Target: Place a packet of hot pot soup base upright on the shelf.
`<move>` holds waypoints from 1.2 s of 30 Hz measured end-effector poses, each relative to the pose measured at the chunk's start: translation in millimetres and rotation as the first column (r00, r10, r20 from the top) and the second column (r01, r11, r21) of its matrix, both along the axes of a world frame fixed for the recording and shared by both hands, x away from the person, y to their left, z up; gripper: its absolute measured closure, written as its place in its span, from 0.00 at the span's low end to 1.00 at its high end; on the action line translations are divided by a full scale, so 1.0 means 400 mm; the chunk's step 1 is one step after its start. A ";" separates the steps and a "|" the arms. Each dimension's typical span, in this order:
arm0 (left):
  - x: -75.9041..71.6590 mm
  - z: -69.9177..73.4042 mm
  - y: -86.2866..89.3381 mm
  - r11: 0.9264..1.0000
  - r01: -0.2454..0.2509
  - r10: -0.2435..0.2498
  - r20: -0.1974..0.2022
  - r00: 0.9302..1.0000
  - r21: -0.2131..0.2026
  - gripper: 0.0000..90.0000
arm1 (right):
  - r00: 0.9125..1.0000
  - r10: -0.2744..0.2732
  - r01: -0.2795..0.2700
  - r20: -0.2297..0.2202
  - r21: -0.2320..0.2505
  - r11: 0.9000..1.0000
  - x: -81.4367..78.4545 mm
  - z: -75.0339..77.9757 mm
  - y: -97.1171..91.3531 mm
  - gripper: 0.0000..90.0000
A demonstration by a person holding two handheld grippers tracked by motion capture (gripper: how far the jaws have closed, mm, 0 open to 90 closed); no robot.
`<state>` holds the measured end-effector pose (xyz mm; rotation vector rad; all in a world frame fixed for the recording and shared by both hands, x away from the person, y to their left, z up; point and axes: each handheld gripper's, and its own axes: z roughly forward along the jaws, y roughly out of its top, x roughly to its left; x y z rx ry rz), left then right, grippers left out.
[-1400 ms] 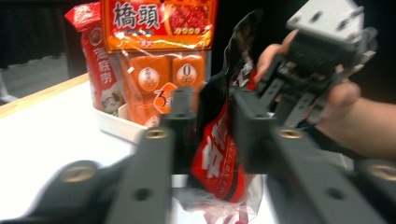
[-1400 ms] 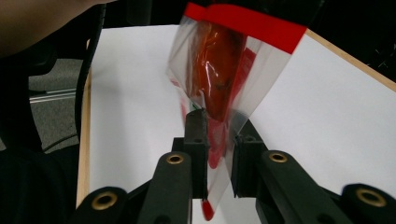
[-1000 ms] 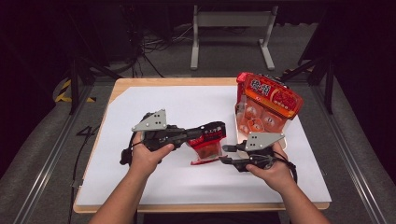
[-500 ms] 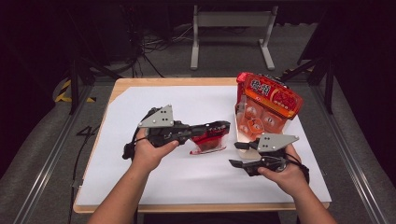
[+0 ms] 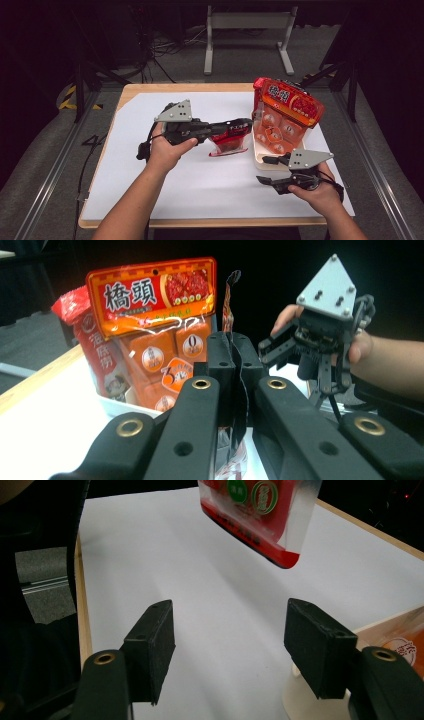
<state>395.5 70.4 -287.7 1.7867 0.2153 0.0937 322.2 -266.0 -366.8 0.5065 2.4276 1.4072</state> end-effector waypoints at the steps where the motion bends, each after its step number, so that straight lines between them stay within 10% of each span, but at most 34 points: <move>1: 0.002 0.004 -0.007 1.000 0.006 -0.006 0.002 1.000 -0.004 0.99 | 1.000 0.001 -0.001 0.001 0.001 1.000 -0.001 -0.002 -0.002 0.41; 36: 0.071 -0.003 -0.272 0.981 0.178 -0.180 0.018 0.983 0.071 0.99 | 1.000 0.026 -0.026 0.007 0.020 0.999 -0.063 -0.015 -0.087 0.38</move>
